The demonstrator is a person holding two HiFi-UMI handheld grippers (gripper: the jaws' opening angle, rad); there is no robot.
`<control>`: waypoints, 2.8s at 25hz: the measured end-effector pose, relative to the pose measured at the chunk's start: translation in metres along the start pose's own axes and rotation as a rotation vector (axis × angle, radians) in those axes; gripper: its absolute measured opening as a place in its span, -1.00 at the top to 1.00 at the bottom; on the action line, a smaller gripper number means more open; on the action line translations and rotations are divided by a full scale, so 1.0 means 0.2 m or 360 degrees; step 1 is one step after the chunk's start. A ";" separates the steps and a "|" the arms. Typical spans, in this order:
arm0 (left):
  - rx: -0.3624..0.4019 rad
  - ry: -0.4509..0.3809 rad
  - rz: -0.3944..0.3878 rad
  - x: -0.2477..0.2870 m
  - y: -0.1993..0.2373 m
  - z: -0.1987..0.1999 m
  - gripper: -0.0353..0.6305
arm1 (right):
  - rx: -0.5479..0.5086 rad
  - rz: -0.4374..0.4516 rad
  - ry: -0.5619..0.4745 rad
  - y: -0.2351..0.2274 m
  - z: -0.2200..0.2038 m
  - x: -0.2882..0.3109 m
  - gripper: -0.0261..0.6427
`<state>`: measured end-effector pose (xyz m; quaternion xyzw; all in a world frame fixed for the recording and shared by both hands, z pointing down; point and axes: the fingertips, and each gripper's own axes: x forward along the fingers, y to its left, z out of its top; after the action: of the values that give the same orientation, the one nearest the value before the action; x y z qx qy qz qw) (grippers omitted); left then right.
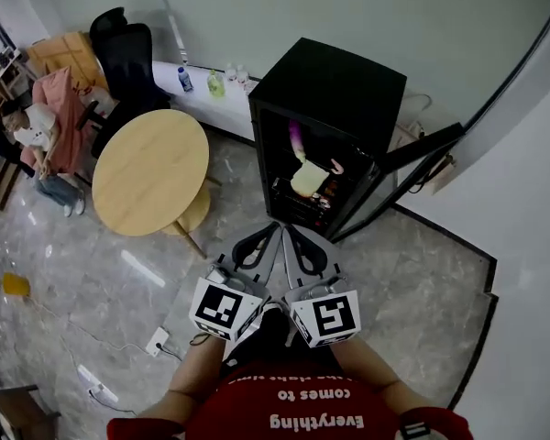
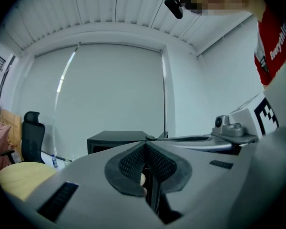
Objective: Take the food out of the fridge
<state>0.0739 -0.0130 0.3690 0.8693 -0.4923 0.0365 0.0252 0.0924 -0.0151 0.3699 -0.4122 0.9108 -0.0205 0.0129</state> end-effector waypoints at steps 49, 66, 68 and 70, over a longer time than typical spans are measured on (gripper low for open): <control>-0.0283 0.0279 -0.0262 0.62 0.19 -0.34 0.88 | -0.0223 -0.0961 0.1158 -1.37 -1.26 0.63 0.38; -0.0343 0.0307 -0.0266 0.62 0.21 -0.38 0.88 | -0.1098 -0.0783 0.1359 -1.29 -1.24 0.65 0.53; -0.0339 0.0288 -0.0256 0.62 0.22 -0.38 0.88 | -0.1078 -0.0796 0.1317 -1.31 -1.25 0.66 0.59; -0.0340 0.0296 -0.0250 0.61 0.22 -0.38 0.88 | -0.1014 -0.0820 0.1249 -1.33 -1.24 0.66 0.82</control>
<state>0.0957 -0.1347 0.4565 0.8904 -0.4193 0.0623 0.1659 0.1943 -0.2822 0.6298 -0.5662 0.6785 0.1012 -0.4570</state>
